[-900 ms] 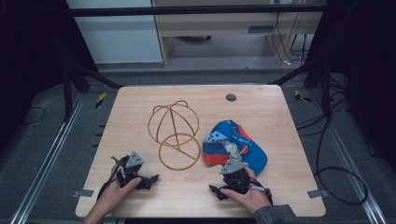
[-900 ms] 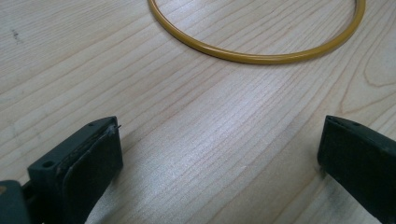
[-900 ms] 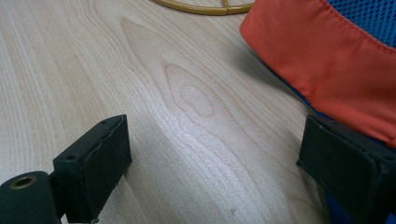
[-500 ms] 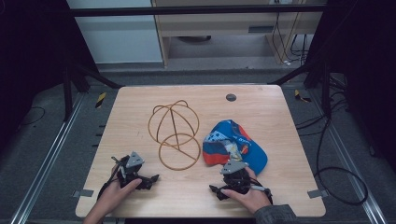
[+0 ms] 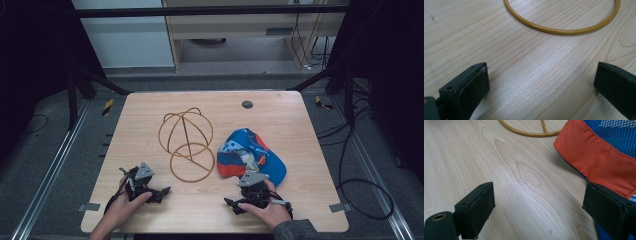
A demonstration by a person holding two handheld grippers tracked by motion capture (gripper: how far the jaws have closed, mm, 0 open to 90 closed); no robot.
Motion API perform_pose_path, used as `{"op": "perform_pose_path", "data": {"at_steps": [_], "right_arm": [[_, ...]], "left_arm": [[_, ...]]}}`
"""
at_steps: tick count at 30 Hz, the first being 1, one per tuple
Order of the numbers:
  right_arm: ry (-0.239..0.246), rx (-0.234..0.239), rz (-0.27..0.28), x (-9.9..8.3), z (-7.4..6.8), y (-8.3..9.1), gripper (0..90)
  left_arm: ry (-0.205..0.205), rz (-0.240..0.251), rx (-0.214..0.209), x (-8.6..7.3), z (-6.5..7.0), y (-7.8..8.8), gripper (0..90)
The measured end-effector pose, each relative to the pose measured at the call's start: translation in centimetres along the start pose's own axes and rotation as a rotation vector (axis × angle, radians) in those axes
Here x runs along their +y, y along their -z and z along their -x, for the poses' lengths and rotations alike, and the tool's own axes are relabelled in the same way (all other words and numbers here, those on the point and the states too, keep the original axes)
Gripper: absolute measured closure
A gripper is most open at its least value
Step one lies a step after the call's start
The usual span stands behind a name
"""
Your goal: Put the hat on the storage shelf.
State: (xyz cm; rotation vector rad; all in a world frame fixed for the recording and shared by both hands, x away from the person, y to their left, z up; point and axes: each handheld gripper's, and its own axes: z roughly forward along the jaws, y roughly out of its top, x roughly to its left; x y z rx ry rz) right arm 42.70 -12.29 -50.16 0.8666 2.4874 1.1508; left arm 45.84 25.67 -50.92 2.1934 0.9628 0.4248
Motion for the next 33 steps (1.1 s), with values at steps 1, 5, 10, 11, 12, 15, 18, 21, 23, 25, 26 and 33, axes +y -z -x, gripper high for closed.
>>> {"op": "perform_pose_path", "data": {"at_steps": [1,5,10,11,12,15,18,21,23,25,26,33], "right_arm": [[0.006,0.001,0.000,0.1,0.0,0.1,9.4],[0.019,-0.002,-0.008,0.6,0.0,0.8,8.5],[0.055,-0.031,-0.050,2.5,1.2,3.1,7.8],[0.044,-0.044,-0.063,2.7,1.6,3.5,8.2],[0.040,-0.058,-0.083,3.1,2.2,4.0,8.4],[0.019,-0.080,-0.120,3.6,3.4,4.8,9.4],[0.012,-0.096,-0.172,4.6,5.0,6.1,10.7],[0.012,-0.102,-0.188,5.1,5.8,6.7,12.1],[0.002,-0.100,-0.202,5.6,6.5,7.0,13.3],[-0.005,-0.107,-0.247,6.3,7.6,7.2,16.5],[-0.001,-0.108,-0.257,6.5,7.9,7.3,16.3],[-0.025,-0.099,-0.305,8.1,9.8,7.5,16.6]], "left_arm": [[0.000,0.000,0.000,0.0,0.0,0.0,0.0],[0.000,0.000,0.000,0.0,0.0,0.0,0.0],[0.001,0.000,0.001,0.0,0.0,0.0,0.0],[0.001,0.000,0.001,0.0,0.0,0.0,0.0],[0.002,0.000,0.003,0.0,0.0,0.0,0.0],[0.002,0.000,0.003,0.0,0.0,0.0,0.0],[0.003,0.000,0.003,0.0,0.0,0.0,0.0],[0.003,0.000,0.004,0.0,0.0,0.0,0.0],[0.003,0.000,0.005,0.0,0.1,0.0,0.0],[0.004,0.000,0.005,0.0,0.1,0.0,0.0],[0.004,0.000,0.005,0.0,0.1,0.0,0.0],[0.003,0.000,0.005,0.0,0.1,0.0,0.0]]}}
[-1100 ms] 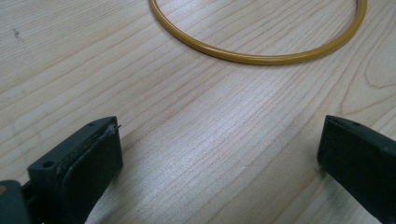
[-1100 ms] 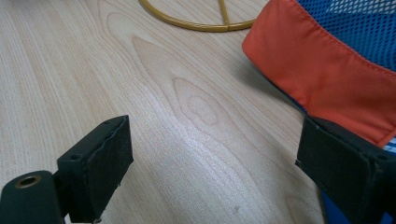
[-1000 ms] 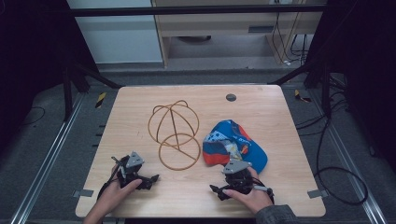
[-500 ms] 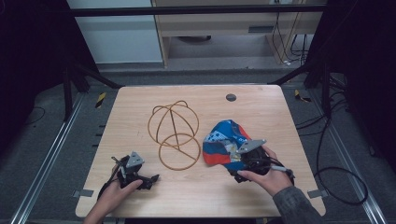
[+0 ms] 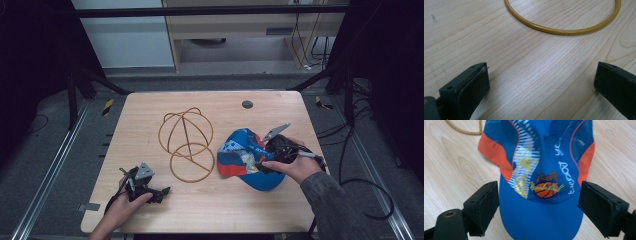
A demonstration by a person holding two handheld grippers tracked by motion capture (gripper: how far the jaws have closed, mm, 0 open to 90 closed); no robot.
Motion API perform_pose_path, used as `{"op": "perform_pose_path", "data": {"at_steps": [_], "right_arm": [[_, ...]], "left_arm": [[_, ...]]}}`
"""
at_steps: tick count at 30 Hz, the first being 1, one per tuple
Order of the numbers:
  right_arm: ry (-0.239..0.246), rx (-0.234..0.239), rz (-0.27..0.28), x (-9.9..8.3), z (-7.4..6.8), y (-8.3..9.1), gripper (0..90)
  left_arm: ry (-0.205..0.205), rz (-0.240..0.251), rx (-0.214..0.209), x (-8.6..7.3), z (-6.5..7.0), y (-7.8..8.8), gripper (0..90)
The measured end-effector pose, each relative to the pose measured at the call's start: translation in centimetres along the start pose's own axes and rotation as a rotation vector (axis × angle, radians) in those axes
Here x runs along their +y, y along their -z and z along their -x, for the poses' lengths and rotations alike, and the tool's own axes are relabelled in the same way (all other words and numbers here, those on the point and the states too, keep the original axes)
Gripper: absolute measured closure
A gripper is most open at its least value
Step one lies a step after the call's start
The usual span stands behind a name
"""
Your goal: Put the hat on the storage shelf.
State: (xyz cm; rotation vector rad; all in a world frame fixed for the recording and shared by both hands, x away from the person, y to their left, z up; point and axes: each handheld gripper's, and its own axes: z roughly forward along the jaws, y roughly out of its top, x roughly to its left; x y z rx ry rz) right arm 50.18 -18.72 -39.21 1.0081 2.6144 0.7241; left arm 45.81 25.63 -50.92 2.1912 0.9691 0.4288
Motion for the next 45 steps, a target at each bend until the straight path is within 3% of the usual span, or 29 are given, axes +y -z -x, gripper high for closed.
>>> {"op": "perform_pose_path", "data": {"at_steps": [10,21,24,34,41,42,43,45], "right_arm": [[-0.006,0.031,0.011,1.4,1.0,0.1,18.2],[0.010,0.067,-0.029,2.3,1.0,-1.6,17.5],[-0.011,0.067,-0.025,2.5,1.3,-2.3,24.0],[-0.014,0.073,-0.038,3.3,1.6,-4.1,36.3],[-0.020,0.096,-0.077,3.6,1.7,-5.3,57.8],[-0.025,0.103,-0.083,3.6,1.6,-5.3,63.5],[-0.015,0.113,-0.085,3.6,1.7,-5.4,76.1],[-0.012,0.131,-0.086,3.5,1.8,-5.5,85.1]], "left_arm": [[0.000,0.000,0.000,0.0,0.0,0.0,0.0],[0.000,0.000,0.000,0.0,0.0,0.0,0.0],[0.000,0.000,-0.001,0.0,0.0,0.0,0.0],[-0.001,0.000,-0.002,0.0,0.0,0.0,0.0],[-0.001,0.000,-0.002,0.0,0.0,0.0,0.0],[-0.001,0.000,-0.002,0.0,0.0,0.0,0.0],[-0.001,0.000,-0.002,0.0,0.0,0.0,0.0],[-0.001,0.000,-0.002,0.0,0.0,0.0,0.0]]}}
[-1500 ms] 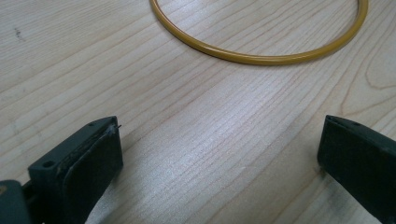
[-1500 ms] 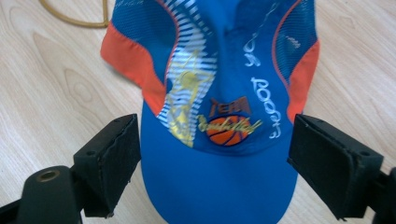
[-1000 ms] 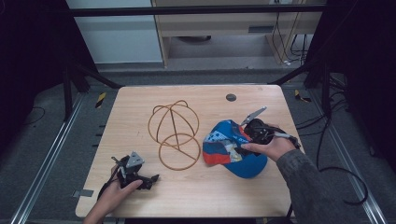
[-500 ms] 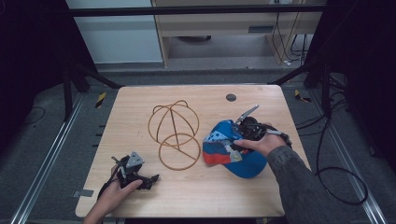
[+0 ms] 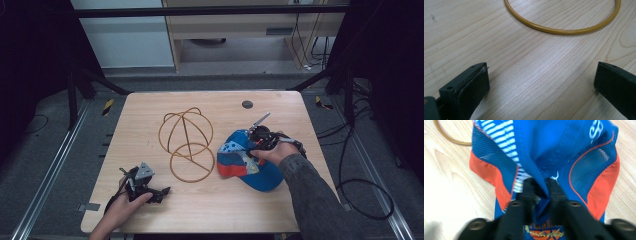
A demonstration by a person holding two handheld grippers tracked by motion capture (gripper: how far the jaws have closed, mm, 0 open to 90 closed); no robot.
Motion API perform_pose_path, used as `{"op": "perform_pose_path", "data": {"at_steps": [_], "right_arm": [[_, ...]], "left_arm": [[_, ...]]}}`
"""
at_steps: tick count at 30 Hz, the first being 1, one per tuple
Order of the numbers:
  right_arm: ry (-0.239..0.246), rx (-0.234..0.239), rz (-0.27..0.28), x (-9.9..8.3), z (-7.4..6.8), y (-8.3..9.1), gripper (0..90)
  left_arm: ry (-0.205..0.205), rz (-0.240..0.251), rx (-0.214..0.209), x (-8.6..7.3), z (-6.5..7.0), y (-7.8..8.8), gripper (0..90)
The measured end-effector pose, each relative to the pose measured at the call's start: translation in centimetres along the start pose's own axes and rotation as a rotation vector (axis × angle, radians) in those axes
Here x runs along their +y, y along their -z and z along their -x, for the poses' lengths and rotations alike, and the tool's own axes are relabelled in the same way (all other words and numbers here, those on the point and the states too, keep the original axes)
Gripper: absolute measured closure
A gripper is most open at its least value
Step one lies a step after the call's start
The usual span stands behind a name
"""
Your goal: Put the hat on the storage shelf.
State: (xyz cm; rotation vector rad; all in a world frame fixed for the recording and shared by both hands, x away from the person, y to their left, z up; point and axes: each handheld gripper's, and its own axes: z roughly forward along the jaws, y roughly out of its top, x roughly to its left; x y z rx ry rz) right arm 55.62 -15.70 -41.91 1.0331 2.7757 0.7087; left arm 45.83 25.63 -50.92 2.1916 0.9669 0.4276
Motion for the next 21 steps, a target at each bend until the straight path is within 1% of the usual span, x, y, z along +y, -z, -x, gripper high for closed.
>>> {"op": "perform_pose_path", "data": {"at_steps": [1,3,5,6,7,15,16,19,20,21], "right_arm": [[0.000,0.000,0.000,0.0,0.0,0.0,85.1],[0.005,0.007,-0.002,0.0,0.0,0.1,88.8],[0.000,0.018,0.003,-0.1,0.0,0.3,89.5],[-0.002,0.017,0.010,-0.2,0.1,0.7,89.6],[-0.002,0.017,0.010,-0.2,0.1,0.7,89.6],[0.004,0.022,0.054,-1.0,-0.1,2.9,89.7],[0.004,0.022,0.054,-1.0,-0.1,2.9,89.7],[0.010,0.023,0.072,-1.0,-0.2,3.8,89.7],[0.013,0.019,0.087,-0.9,-0.4,4.5,89.7],[0.013,0.019,0.087,-0.9,-0.4,4.5,89.7]], "left_arm": [[0.000,0.000,0.000,0.0,0.0,0.0,0.0],[0.000,0.000,0.000,0.0,0.0,0.0,0.0],[0.000,0.000,0.000,0.0,0.0,0.0,0.0],[0.000,0.000,0.000,0.0,0.0,0.0,0.0],[0.000,0.000,0.000,0.0,0.0,0.0,0.0],[0.000,0.000,0.000,0.0,0.0,0.0,0.0],[0.000,0.000,0.000,0.0,0.0,0.0,0.0],[0.000,0.000,0.000,0.0,0.0,0.0,0.0],[0.000,0.000,0.000,0.0,0.0,0.0,0.0],[0.000,0.000,0.000,0.0,0.0,0.0,0.0]]}}
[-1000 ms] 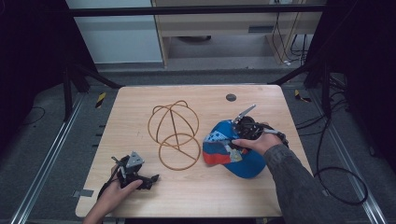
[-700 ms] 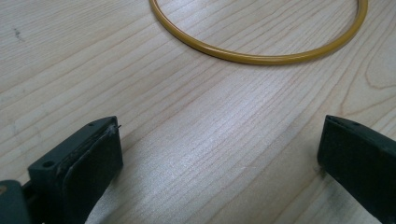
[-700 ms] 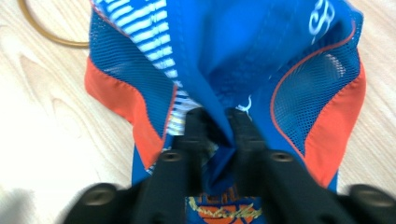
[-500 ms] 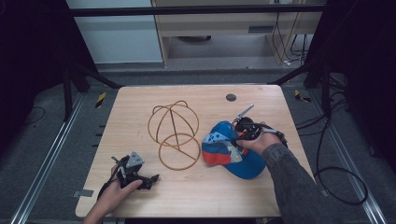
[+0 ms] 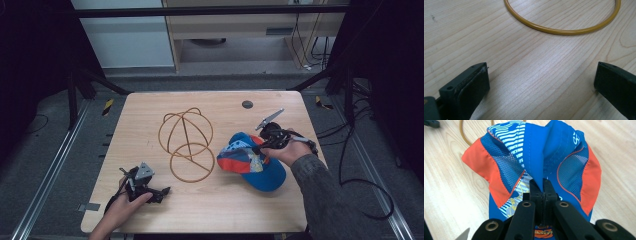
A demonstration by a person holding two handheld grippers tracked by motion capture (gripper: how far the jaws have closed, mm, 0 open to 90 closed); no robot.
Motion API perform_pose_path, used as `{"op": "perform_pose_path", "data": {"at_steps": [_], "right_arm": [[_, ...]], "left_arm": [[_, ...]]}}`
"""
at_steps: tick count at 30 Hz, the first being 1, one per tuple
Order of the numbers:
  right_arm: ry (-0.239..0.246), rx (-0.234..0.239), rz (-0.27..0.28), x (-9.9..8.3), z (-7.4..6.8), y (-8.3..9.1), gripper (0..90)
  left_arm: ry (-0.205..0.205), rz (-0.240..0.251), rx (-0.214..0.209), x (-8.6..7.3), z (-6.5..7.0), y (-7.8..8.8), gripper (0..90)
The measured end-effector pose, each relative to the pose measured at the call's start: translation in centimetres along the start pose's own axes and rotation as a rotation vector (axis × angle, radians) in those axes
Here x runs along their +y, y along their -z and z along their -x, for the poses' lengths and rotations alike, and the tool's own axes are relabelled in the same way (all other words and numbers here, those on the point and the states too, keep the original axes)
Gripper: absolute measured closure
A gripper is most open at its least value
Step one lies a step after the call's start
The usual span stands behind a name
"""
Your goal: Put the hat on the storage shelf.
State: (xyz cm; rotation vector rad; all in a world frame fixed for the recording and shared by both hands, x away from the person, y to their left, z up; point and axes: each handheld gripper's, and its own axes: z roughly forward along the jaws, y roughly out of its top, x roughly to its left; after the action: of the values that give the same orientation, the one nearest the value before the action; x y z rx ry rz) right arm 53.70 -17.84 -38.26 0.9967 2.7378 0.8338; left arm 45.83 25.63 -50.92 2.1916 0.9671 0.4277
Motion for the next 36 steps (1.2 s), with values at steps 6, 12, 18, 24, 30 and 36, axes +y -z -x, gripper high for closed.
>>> {"op": "perform_pose_path", "data": {"at_steps": [6,12,18,24,30,36], "right_arm": [[0.009,-0.010,0.056,0.4,-0.2,2.2,89.6],[0.011,-0.021,0.086,0.6,-0.3,3.4,89.6],[0.019,-0.034,0.117,0.8,-0.3,4.6,89.7],[0.016,-0.054,0.159,1.2,-0.4,7.0,89.7],[0.021,-0.069,0.200,1.7,-0.5,8.6,89.7],[0.034,-0.079,0.245,2.4,-1.0,10.1,89.8]], "left_arm": [[0.000,0.000,0.000,0.0,0.0,0.0,0.0],[0.000,0.000,0.000,0.0,0.0,0.0,0.0],[-0.001,0.000,0.000,0.0,0.0,0.0,0.0],[0.001,0.002,0.000,0.0,0.0,0.0,0.0],[0.005,0.004,0.000,0.0,0.0,0.0,0.0],[0.005,0.005,0.000,0.0,0.0,0.0,0.0]]}}
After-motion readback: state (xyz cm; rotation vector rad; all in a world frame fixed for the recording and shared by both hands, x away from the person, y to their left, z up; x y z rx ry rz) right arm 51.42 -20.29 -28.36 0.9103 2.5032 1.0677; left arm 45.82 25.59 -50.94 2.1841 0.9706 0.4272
